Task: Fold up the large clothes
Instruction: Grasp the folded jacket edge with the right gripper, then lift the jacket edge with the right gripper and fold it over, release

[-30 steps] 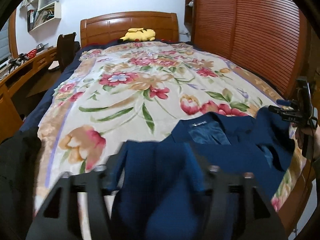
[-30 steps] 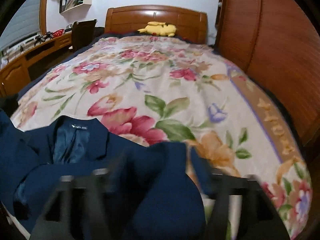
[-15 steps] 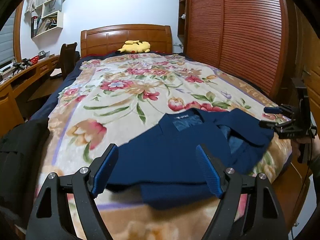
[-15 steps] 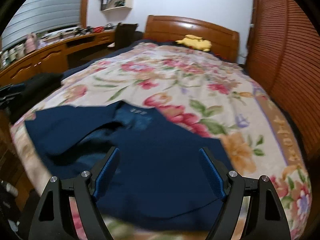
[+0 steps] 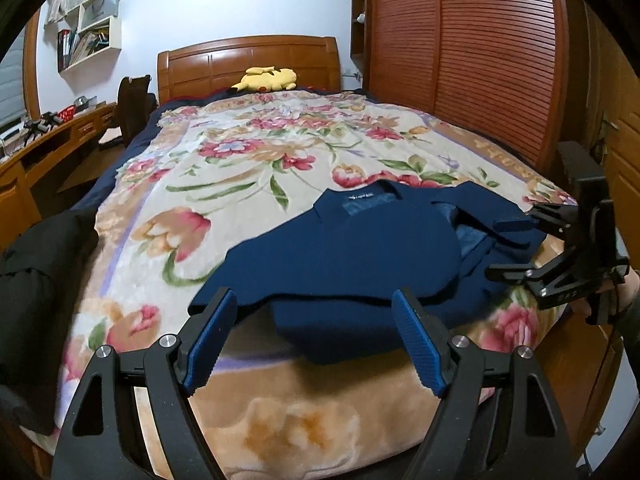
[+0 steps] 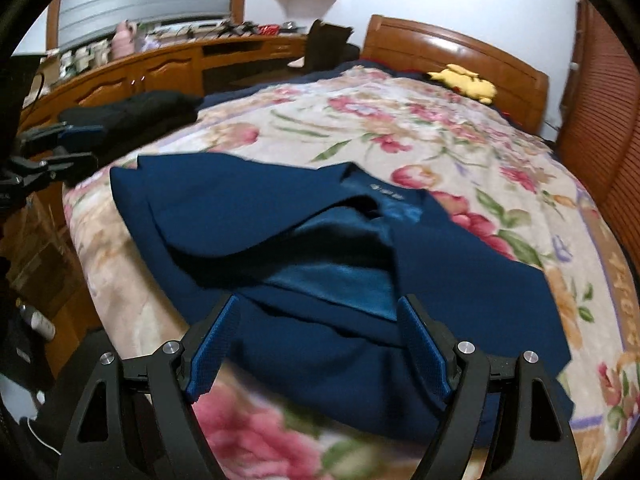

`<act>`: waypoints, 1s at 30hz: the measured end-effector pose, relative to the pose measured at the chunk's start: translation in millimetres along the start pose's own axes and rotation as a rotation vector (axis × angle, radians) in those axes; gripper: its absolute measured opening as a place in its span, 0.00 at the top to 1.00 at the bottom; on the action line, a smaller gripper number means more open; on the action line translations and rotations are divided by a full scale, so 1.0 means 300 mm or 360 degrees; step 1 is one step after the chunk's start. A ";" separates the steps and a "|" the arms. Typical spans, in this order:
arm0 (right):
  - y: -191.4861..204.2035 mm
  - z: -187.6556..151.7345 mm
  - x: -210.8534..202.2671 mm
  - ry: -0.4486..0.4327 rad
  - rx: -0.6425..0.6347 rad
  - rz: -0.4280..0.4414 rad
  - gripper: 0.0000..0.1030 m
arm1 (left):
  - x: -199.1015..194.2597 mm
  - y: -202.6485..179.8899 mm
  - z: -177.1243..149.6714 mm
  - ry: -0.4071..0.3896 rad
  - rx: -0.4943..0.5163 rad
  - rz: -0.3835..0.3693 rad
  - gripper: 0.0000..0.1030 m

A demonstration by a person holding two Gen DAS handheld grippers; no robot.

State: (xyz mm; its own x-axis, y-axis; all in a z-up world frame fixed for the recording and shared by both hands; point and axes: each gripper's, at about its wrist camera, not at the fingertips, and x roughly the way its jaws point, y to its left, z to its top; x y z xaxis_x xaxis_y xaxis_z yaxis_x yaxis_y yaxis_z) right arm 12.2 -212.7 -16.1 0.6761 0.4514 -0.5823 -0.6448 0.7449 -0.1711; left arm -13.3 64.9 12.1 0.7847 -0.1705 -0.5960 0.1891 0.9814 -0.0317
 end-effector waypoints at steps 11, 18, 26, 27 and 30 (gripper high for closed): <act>-0.046 0.088 0.154 0.0168 -0.0127 -0.0050 0.73 | 0.049 -0.018 -0.050 0.0038 0.0014 -0.0061 0.22; -0.101 0.277 0.212 0.0040 -0.0178 -0.0198 0.98 | 0.061 -0.040 -0.032 0.0005 0.0057 -0.0095 0.22; -0.169 0.536 0.396 -0.0068 -0.0177 -0.0360 0.98 | 0.111 -0.038 0.018 -0.0029 0.0081 -0.0102 0.22; -0.175 0.558 0.432 -0.0070 -0.0173 -0.0378 0.98 | 0.117 -0.036 0.024 -0.0032 0.0075 -0.0097 0.22; -0.195 0.599 0.544 -0.0059 -0.0140 -0.0469 0.97 | 0.138 -0.029 0.041 -0.0038 0.0060 -0.0095 0.22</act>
State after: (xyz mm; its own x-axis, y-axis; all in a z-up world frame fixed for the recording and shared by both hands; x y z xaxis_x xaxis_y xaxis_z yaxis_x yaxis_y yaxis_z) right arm 224.3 -94.3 41.7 0.8500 0.2415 -0.4681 -0.4466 0.8016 -0.3974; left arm 24.6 48.3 -2.5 0.7850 -0.2313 -0.5748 0.2581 0.9655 -0.0360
